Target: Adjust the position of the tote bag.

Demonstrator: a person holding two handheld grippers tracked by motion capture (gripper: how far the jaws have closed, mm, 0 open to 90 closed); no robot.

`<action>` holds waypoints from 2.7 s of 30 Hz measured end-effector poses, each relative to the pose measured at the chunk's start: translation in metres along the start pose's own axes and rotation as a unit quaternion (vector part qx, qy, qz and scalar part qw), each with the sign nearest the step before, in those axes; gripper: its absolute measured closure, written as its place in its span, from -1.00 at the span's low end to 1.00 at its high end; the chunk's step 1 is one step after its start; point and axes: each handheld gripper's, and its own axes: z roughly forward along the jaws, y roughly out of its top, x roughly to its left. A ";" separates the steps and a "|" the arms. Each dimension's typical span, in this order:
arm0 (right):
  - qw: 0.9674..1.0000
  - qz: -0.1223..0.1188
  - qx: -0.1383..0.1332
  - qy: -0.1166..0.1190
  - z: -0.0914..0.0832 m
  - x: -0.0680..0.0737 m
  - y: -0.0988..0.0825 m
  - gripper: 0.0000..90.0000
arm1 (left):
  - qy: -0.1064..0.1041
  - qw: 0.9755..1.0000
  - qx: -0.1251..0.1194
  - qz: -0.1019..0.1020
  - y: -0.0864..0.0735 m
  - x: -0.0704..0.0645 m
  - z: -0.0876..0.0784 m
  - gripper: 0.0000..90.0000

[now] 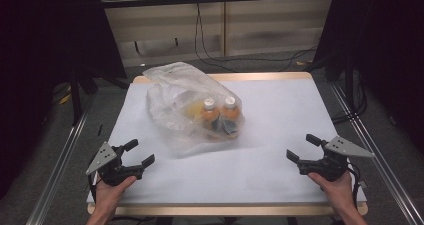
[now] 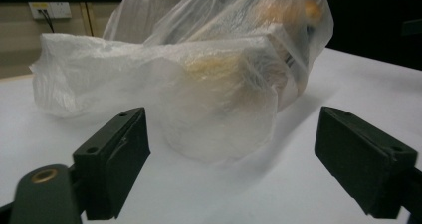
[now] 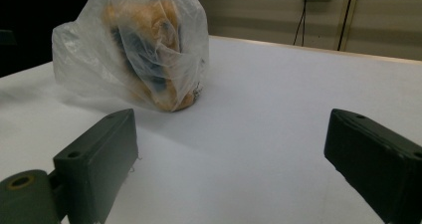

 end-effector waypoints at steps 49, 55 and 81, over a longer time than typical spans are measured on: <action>0.988 -0.018 0.070 0.138 0.063 0.037 0.042 0.12 | -0.052 0.996 0.063 -0.046 0.026 -0.008 0.012 -0.02; 0.986 -0.026 0.066 0.151 0.075 0.044 0.056 0.18 | -0.053 0.996 0.064 -0.043 0.034 0.000 0.014 -0.02; 0.975 -0.058 0.037 0.210 0.141 0.075 0.139 0.41 | -0.040 0.997 0.056 -0.045 0.071 0.045 0.058 0.19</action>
